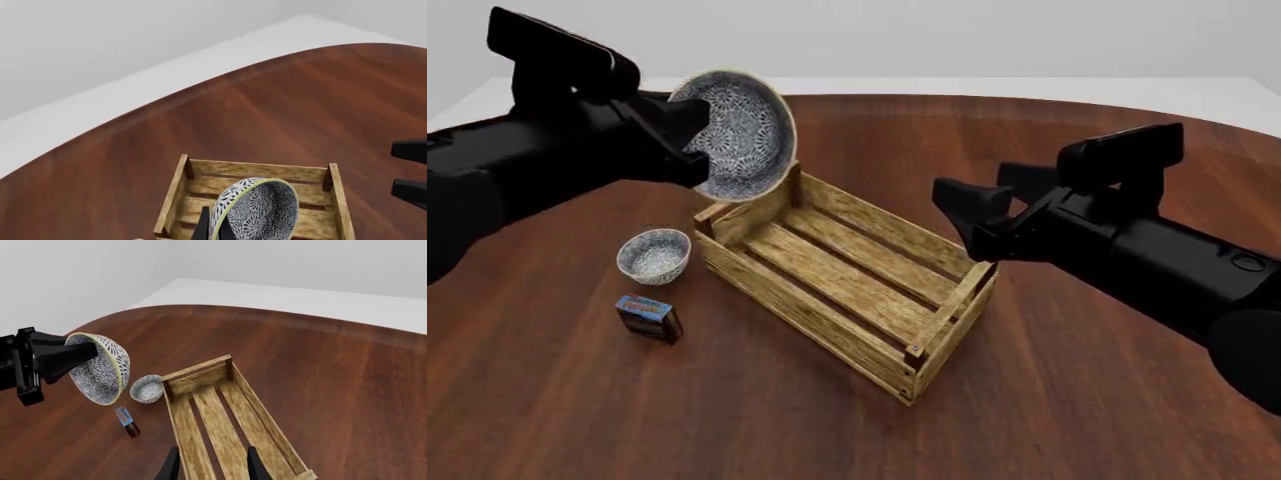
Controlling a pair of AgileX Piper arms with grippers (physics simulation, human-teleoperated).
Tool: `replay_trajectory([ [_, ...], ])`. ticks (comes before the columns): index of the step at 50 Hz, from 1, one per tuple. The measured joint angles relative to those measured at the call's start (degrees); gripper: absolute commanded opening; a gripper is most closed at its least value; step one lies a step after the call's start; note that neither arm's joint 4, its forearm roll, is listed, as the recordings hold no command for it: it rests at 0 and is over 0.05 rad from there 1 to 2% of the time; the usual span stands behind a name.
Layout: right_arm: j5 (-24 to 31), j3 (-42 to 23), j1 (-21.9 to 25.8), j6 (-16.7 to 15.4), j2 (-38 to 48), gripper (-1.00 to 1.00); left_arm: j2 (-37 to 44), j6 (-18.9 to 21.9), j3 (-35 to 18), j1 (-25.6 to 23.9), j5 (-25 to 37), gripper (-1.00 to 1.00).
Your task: Stack the right bowl on the left bowl and place them in the tray.
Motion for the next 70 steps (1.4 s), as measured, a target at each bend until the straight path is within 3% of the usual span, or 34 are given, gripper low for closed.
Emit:
replay_trajectory([
  [24,0.83,0.15,0.65,0.24,-1.43,1.00,1.67,0.12,-7.05,3.73,11.80,-1.00],
  [70,1.81,0.01,0.79,0.46,-2.91,1.00,6.64,-1.94,-8.22,9.80,15.27,-1.00],
])
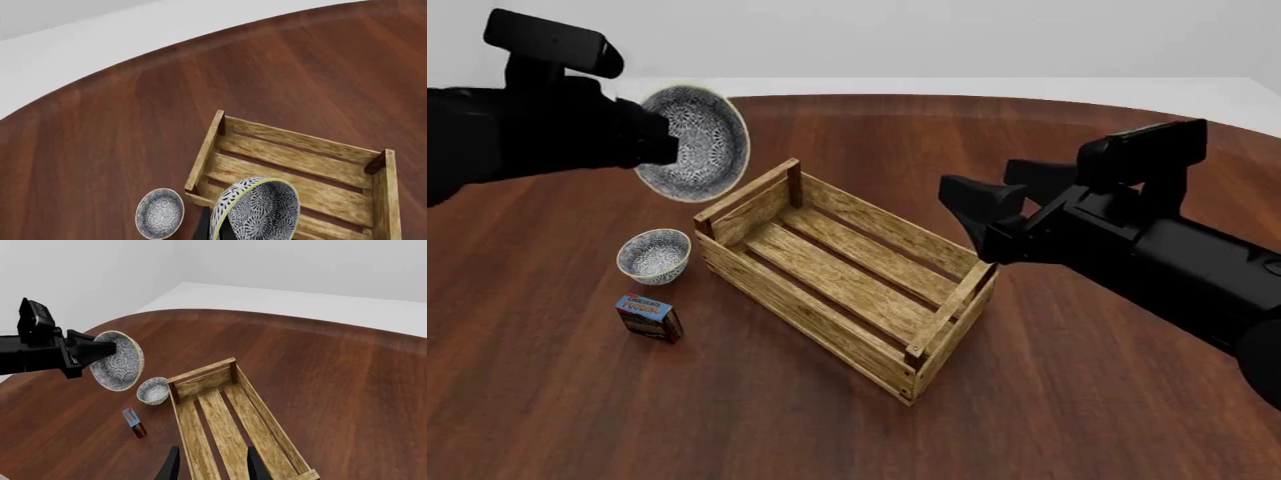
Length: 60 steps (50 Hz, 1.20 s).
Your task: Stack the right bowl on the left bowl and place them in the tray.
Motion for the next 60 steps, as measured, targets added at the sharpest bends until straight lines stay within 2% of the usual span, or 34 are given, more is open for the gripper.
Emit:
replay_trajectory([
  [60,-0.36,0.11,0.16,0.28,0.40,1.00,7.78,-2.82,3.93,10.81,-2.15,-1.00],
])
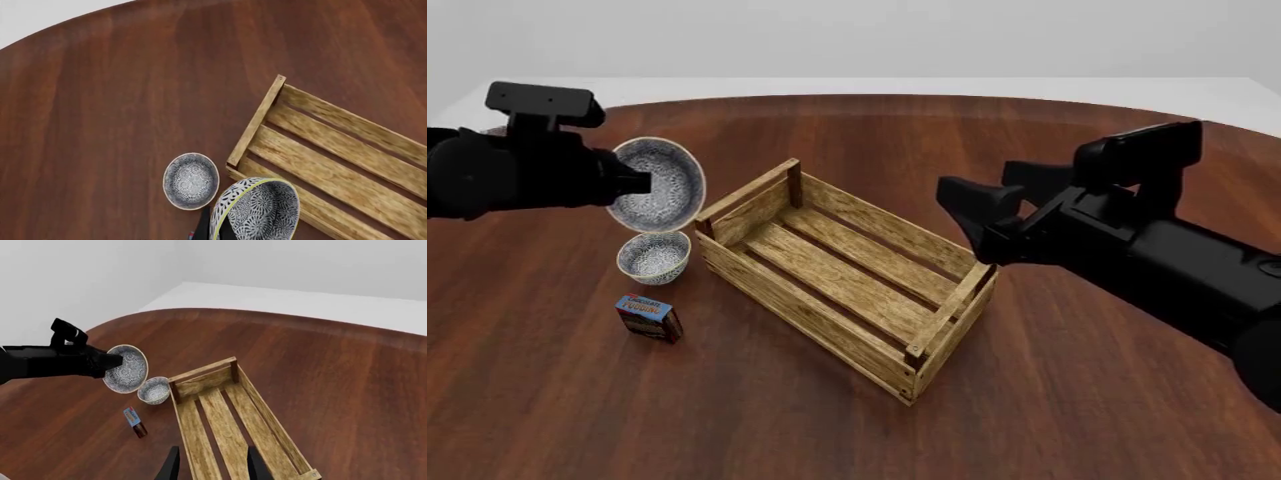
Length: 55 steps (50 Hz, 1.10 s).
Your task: Stack the right bowl on the left bowl and place them in the tray.
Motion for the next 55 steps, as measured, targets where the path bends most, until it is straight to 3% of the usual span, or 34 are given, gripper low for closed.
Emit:
replay_trajectory([
  [55,0.08,-0.08,-0.33,0.15,0.04,1.00,12.29,-1.85,-1.23,6.42,-6.04,-1.00],
])
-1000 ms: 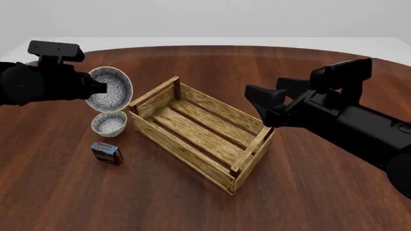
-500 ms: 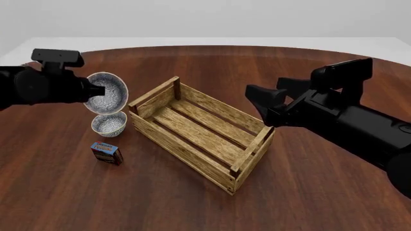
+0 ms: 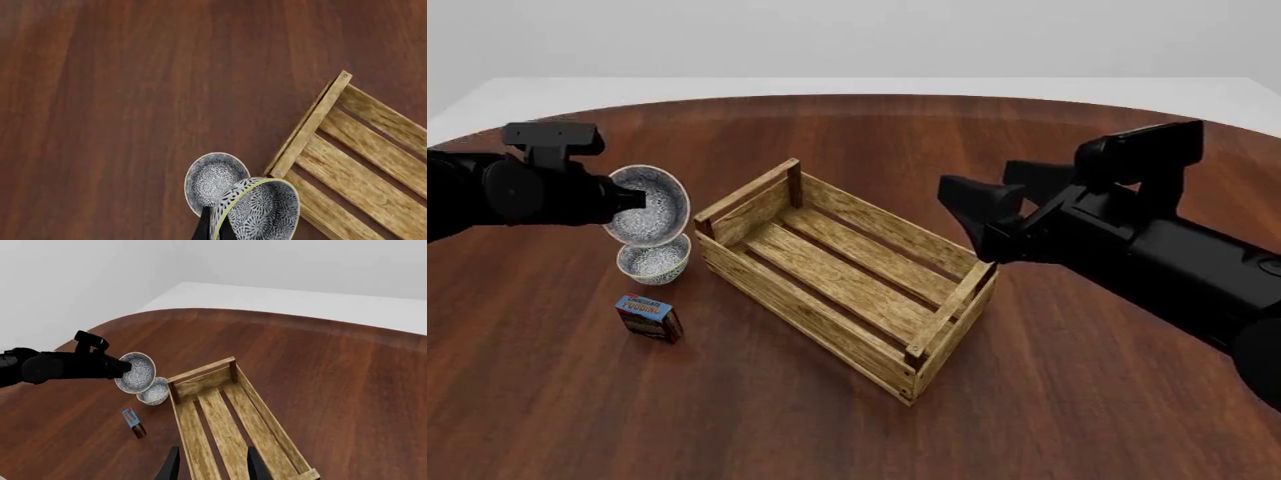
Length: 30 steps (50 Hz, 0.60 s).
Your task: Stack the right bowl on the left bowl and place them in the tray.
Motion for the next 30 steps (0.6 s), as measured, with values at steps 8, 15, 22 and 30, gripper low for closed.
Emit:
replay_trajectory([
  [8,0.04,-0.01,-0.05,0.06,-0.06,1.00,1.66,0.03,-0.25,0.85,-0.81,-1.00],
  [15,0.05,0.01,-0.11,0.11,-0.16,1.00,3.39,-0.10,-0.19,1.37,-1.89,-1.00],
  [22,-0.02,0.05,-0.15,0.14,-0.13,1.00,4.90,-0.40,-0.31,1.66,-2.56,-1.00],
  [30,-0.11,0.10,-0.17,0.14,-0.07,1.00,6.09,-0.64,-0.24,1.94,-3.32,-1.00],
])
